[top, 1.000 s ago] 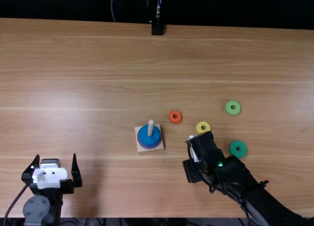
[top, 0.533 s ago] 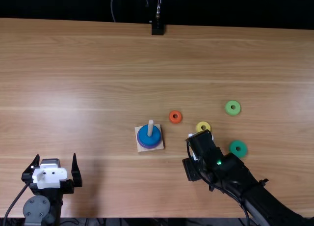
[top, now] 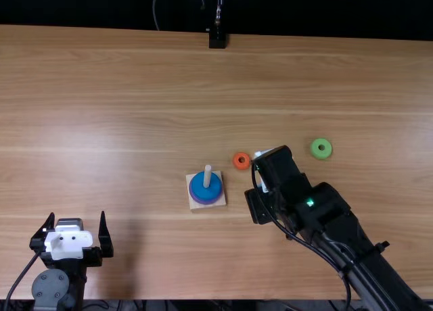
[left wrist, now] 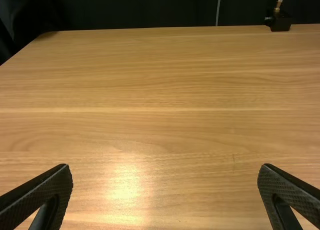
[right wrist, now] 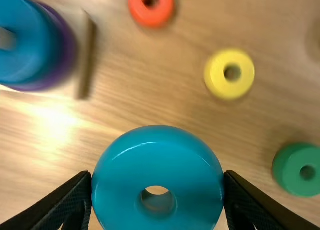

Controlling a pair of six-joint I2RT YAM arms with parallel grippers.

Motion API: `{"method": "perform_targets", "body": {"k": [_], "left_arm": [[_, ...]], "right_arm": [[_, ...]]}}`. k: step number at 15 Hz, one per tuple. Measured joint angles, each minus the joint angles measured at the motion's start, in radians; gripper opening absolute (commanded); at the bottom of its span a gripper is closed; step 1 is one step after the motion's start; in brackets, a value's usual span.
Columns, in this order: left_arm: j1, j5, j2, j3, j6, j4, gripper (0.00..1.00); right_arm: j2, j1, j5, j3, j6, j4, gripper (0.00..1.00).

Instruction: Build the Hanoi tower: stack the rings onto the peg from bottom to top in this color order: purple, dark blue, light blue, dark green, light green, yellow, orange.

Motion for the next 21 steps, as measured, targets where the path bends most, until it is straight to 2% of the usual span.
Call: {"method": "perform_targets", "body": {"k": [3,5,10,14,21], "left_arm": [[0.0,-0.001,0.0,0.0,-0.001,0.0,1.0],[0.0,-0.001,0.0,0.0,0.0,0.0,1.0],[0.0,0.0,0.0,0.0,0.0,0.0,1.0],[0.0,0.0,0.0,0.0,0.0,0.0,1.0],[0.0,0.0,0.0,0.0,0.0,0.0,1.0]], "right_arm": [[0.007,0.049,0.001,0.163,0.001,-0.103,0.0],[0.08,0.076,0.002,0.285,0.001,-0.143,0.0],[0.17,0.107,0.006,0.443,0.008,-0.176,0.0],[0.225,0.14,0.006,0.515,0.047,-0.178,0.0],[0.27,0.167,0.006,0.564,0.054,-0.174,0.0]]}}
